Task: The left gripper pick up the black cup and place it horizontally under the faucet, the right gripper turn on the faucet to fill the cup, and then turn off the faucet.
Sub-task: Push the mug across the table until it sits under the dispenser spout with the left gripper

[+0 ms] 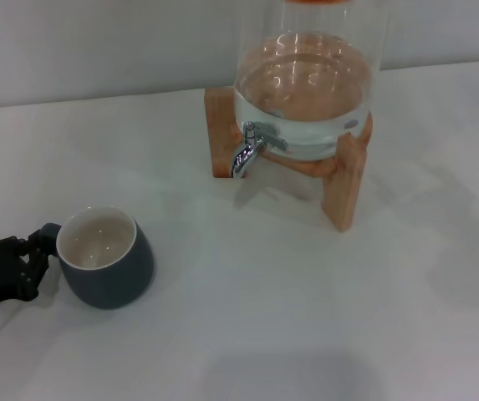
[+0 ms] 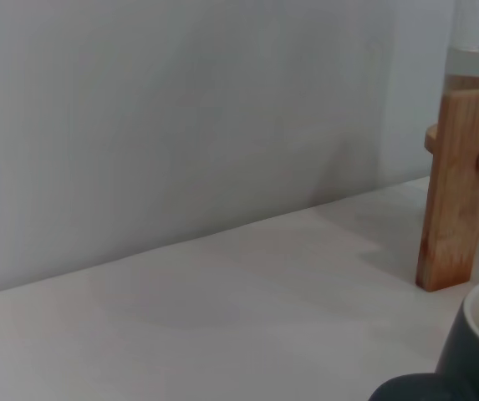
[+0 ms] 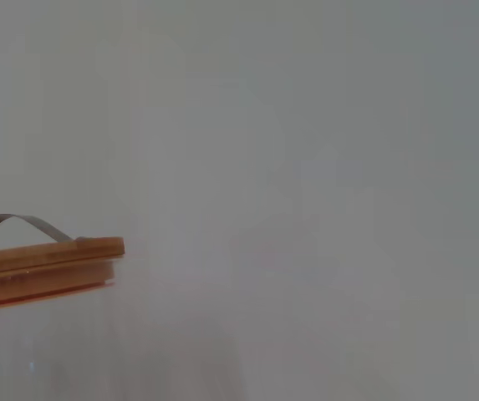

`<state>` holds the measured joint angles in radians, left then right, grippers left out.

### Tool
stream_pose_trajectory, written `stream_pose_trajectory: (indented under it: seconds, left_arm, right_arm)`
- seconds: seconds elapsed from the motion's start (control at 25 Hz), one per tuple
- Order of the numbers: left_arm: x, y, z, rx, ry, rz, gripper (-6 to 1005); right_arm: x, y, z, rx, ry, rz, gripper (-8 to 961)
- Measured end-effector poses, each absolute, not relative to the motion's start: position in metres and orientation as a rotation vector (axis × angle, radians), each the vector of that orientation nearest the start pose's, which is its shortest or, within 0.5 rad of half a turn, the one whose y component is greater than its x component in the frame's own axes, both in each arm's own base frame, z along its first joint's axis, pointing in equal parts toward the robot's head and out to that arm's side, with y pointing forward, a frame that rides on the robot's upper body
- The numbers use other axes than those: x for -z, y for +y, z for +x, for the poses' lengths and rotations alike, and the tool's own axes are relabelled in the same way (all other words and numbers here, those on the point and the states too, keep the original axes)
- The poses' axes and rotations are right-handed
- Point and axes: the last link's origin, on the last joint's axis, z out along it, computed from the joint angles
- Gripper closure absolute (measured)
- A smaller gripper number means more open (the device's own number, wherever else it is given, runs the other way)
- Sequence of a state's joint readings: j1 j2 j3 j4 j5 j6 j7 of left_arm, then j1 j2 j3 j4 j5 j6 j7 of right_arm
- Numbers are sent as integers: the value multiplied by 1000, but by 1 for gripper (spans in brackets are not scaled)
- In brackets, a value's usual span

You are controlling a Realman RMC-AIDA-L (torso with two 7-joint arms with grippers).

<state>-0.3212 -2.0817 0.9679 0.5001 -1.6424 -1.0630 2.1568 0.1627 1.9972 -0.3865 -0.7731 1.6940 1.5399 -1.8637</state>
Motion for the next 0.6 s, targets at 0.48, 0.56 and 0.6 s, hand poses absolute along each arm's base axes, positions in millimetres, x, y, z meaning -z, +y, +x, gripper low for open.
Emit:
stream_pose_trajectory:
  seconds: [0.48, 0.56, 0.6]
  left_arm:
    - [21, 312, -336, 534, -623, -2292, 893]
    - [18, 313, -334, 542, -607, -2289, 893]
    - [17, 313, -334, 545, -602, -2289, 893]
  right_arm:
    - [-165, 254, 365, -922, 582, -1794, 198]
    - [-165, 254, 365, -922, 582, -1793, 198]
    - [-165, 254, 365, -922, 582, -1793, 198]
